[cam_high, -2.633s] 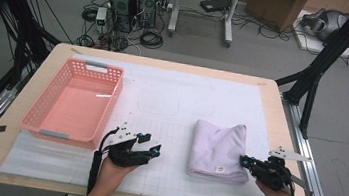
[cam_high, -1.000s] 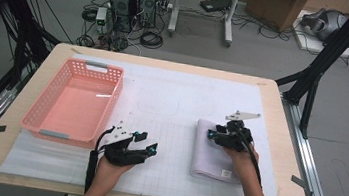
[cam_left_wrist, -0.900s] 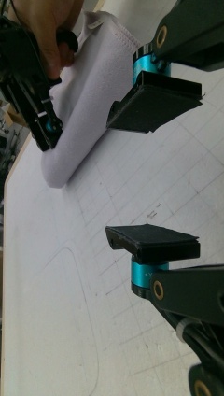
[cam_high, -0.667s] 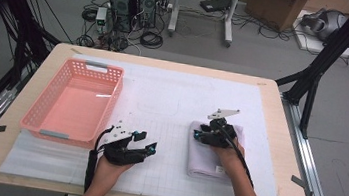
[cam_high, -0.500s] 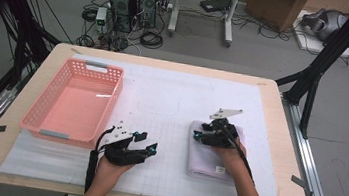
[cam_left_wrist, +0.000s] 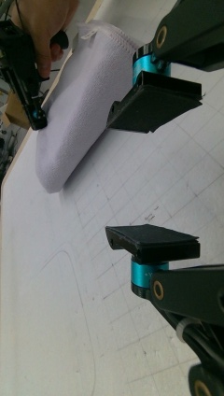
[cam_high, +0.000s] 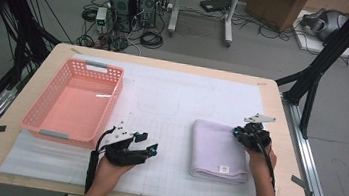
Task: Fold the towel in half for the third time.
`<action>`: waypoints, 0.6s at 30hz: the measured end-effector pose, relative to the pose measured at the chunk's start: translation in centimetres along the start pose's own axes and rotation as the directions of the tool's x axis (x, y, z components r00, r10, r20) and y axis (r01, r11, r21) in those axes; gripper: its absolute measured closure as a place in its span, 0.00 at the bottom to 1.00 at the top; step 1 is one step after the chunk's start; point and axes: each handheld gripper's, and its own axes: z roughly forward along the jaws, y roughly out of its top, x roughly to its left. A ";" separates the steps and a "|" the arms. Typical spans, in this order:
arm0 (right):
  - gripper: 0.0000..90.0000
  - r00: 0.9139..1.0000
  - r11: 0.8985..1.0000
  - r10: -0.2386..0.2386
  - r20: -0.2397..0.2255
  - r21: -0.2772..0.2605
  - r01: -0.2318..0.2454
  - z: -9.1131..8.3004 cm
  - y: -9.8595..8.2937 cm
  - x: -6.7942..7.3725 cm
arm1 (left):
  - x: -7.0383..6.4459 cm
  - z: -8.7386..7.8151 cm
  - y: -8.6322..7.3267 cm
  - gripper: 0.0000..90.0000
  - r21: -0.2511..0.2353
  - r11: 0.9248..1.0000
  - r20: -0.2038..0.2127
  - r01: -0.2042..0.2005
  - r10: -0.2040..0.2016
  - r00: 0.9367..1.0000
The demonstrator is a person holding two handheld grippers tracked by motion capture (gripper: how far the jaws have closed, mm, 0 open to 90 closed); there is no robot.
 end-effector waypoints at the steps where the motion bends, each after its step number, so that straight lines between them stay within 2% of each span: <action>1: 0.88 1.000 1.000 0.019 0.000 -0.011 -0.019 -0.2 0.0 -0.2 | 0.0 0.0 0.0 0.47 0.001 1.000 0.000 -0.001 0.001 1.000; 4: 0.81 0.998 0.996 0.058 -0.017 -0.066 -0.059 -1.6 -0.3 -0.4 | 0.0 -0.1 0.0 0.47 0.000 1.000 -0.002 -0.001 0.001 1.000; 6: 0.76 0.993 0.990 0.089 -0.078 -0.103 -0.097 -2.7 -0.8 -0.4 | 0.0 -0.1 0.0 0.47 -0.003 1.000 -0.003 0.000 0.000 1.000; 9: 0.71 0.989 0.987 0.067 -0.132 -0.133 -0.085 -4.5 -1.7 0.4 | 0.0 -0.1 0.0 0.47 -0.005 1.000 -0.005 0.000 0.000 1.000; 10: 0.71 0.986 0.987 0.066 -0.150 -0.133 -0.087 -5.0 -2.2 0.8 | 0.0 -0.1 0.0 0.47 -0.004 1.000 -0.005 0.000 0.000 1.000; 13: 0.74 0.979 0.991 0.025 -0.202 -0.125 -0.051 -6.1 -3.7 2.1 | -0.1 0.0 0.0 0.47 -0.001 1.000 -0.006 -0.001 0.001 1.000; 16: 0.76 0.973 0.996 0.009 -0.232 -0.084 -0.030 -6.3 -5.3 2.8 | -0.1 0.1 0.0 0.47 0.002 1.000 -0.004 -0.003 0.003 1.000; 18: 0.78 0.974 0.998 0.004 -0.225 -0.066 -0.020 -6.4 -6.2 3.0 | -0.2 0.1 0.0 0.47 -0.001 1.000 -0.002 -0.006 0.006 1.000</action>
